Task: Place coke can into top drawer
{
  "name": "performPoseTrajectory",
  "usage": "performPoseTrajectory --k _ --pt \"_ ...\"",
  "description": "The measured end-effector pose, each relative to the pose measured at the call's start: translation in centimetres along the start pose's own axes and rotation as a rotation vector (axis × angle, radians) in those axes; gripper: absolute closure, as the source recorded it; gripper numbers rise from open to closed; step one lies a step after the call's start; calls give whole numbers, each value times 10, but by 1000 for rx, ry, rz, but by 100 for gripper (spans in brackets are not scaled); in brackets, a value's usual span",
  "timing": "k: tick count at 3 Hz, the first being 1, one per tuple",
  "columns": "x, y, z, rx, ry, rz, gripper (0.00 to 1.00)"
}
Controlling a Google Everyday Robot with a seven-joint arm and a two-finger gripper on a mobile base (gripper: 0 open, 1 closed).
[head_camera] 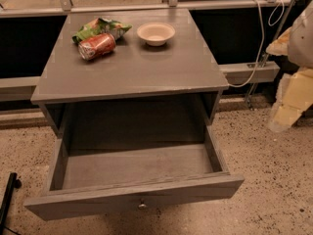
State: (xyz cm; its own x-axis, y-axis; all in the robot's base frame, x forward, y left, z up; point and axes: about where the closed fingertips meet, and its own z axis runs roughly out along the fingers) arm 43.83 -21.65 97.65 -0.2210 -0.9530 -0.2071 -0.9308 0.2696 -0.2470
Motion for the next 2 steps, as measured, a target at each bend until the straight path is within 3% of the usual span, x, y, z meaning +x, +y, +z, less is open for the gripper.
performPoseTrajectory --k 1,2 --pt "0 0 0 1 0 -1 0" --pt "-38 -22 19 4 -5 -143 0"
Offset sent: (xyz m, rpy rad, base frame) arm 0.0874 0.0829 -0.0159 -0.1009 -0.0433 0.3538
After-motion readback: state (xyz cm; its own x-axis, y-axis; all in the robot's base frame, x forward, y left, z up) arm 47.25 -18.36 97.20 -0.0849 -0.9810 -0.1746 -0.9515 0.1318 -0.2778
